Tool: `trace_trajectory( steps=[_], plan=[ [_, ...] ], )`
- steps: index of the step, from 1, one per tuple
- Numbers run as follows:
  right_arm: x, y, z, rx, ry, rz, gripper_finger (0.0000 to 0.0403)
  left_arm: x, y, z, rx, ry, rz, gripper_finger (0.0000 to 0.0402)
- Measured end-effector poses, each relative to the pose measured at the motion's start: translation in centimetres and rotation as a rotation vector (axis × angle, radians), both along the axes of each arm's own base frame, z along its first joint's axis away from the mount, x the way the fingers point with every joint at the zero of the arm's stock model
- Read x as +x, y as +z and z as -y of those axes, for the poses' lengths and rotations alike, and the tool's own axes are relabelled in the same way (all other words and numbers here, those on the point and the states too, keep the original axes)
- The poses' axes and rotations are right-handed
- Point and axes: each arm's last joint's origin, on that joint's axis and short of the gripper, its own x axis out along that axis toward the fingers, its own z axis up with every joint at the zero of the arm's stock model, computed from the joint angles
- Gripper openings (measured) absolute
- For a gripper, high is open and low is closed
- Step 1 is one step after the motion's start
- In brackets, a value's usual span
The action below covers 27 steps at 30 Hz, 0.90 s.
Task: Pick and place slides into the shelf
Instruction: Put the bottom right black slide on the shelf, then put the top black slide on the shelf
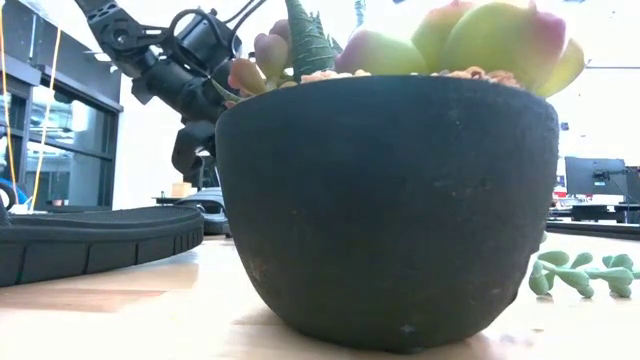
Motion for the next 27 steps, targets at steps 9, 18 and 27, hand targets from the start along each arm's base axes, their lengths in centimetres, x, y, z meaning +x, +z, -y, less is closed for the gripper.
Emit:
trace_trajectory(
  steps=[9, 18, 27],
  plan=[
    [0.0, -0.3, 0.0, -0.005, -0.001, -0.008, 0.0169, -0.8, 1.0, 0.2, -0.09, 0.086, 0.002, 0.027],
    [0.1, -0.2, 0.7, -0.038, -0.063, 0.013, 0.0169, -2.0, 0.8, 0.9, -0.27, 0.196, -0.106, 0.0276],
    [0.6, -2.5, 4.5, -0.057, -0.215, -0.098, 0.0169, -2.9, 1.7, 1.1, -0.277, 0.252, -0.113, 0.025]
  ],
)
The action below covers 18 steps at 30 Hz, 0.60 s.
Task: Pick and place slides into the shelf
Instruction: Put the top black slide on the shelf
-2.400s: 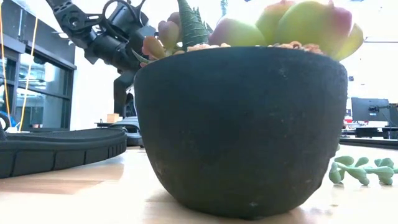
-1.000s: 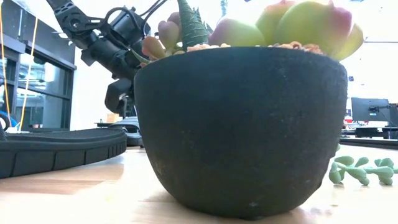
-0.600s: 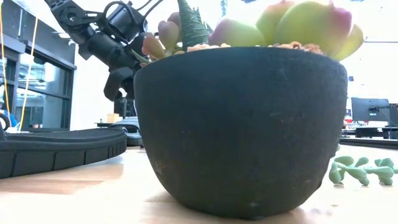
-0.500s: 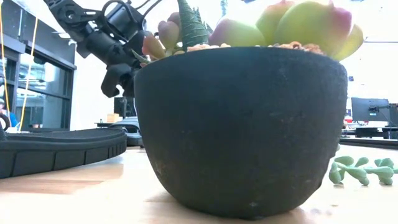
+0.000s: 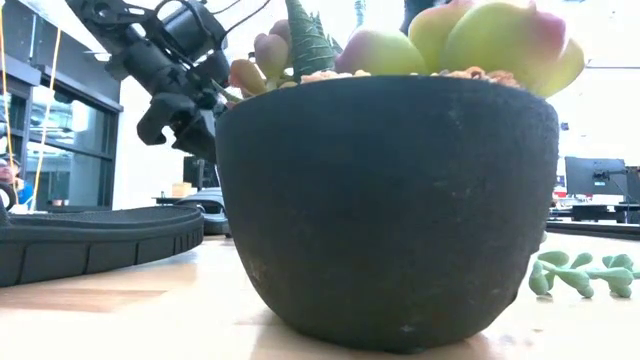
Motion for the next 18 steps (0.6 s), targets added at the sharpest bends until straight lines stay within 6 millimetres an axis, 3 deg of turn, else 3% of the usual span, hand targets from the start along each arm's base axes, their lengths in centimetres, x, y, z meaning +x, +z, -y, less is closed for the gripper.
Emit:
trace_trajectory(
  steps=[8, 14, 18],
  plan=[
    [0.8, -2.6, 4.4, 0.038, -0.089, -0.037, 0.0169, -2.0, 3.6, 1.2, -0.003, 0.014, 0.124, 0.0227],
    [2.3, -4.6, 7.0, 0.174, 0.068, 0.02, 0.0169, -3.0, 6.2, 3.2, -0.013, -0.029, 0.267, 0.0213],
    [2.6, -4.8, 8.1, 0.247, 0.12, 0.053, 0.0169, -3.5, 7.2, 3.8, -0.007, 0.012, 0.327, 0.0207]
  ],
)
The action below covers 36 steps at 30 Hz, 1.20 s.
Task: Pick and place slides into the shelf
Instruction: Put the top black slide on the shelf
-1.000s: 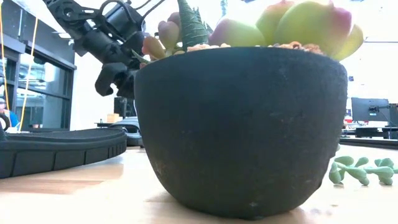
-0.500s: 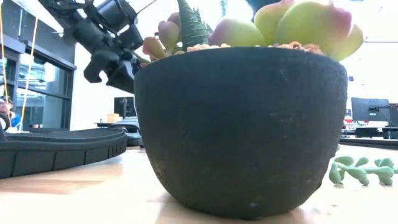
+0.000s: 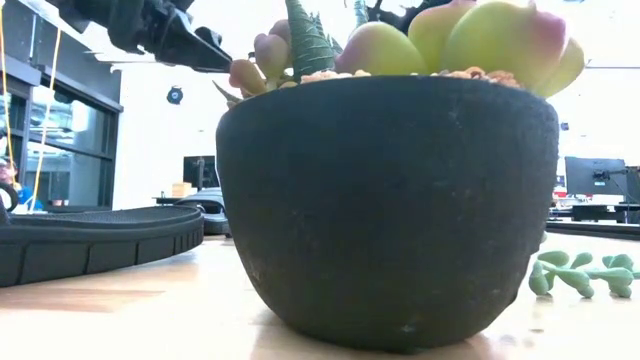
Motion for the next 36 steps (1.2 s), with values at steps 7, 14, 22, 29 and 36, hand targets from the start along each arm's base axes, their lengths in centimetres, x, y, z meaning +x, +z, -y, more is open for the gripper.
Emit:
trace_trajectory(
  steps=[7, 14, 22, 29, 36],
  plan=[
    [0.4, -0.3, 0.2, 0.044, 0.063, 0.028, 0.0169, -0.2, 0.4, -0.1, -0.027, 0.052, 0.034, 0.0205],
    [1.1, -0.7, 0.0, 0.05, 0.194, 0.057, 0.0169, -0.1, 1.3, -0.1, -0.1, 0.092, 0.093, 0.0205],
    [1.1, -0.5, 0.0, 0.037, 0.208, 0.057, 0.0169, -0.6, 1.5, 0.5, -0.242, 0.194, -0.026, 0.0204],
    [1.1, -0.3, -0.1, 0.039, 0.21, 0.055, 0.0169, -1.5, 0.1, 2.2, -0.058, 0.331, -0.212, 0.0204],
    [1.5, 1.4, -0.5, 0.071, 0.224, 0.103, 0.0169, -1.8, -2.1, 2.7, 0.052, 0.389, -0.3, 0.0204]
  ],
)
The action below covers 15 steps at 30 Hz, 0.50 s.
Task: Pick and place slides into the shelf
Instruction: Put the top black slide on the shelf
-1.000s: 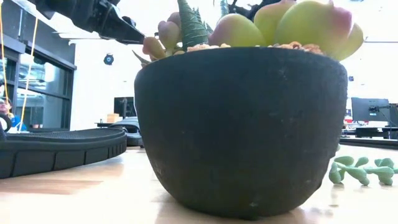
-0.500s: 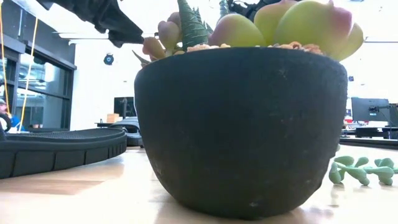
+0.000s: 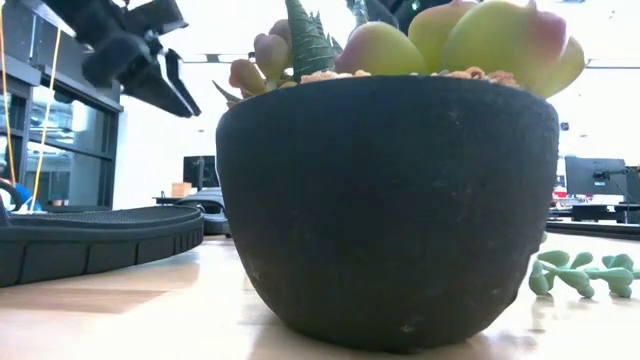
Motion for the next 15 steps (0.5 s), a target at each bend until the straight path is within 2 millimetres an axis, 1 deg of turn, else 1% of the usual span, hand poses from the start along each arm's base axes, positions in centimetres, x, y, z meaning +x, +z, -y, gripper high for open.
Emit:
trace_trajectory(
  steps=[3, 8, 15],
  plan=[
    [0.1, 0.3, -0.6, 0.008, 0.032, 0.016, 0.0169, -0.1, -1.3, -0.1, 0.024, 0.006, -0.066, 0.0204],
    [0.2, 0.4, -1.5, -0.016, 0.078, 0.016, 0.0169, 0.3, -2.8, -0.1, 0.061, 0.024, -0.141, 0.0204],
    [0.3, 0.4, -1.5, -0.026, 0.086, 0.019, 0.0169, 1.3, -4.9, -0.2, 0.092, -0.004, -0.236, 0.0204]
  ],
)
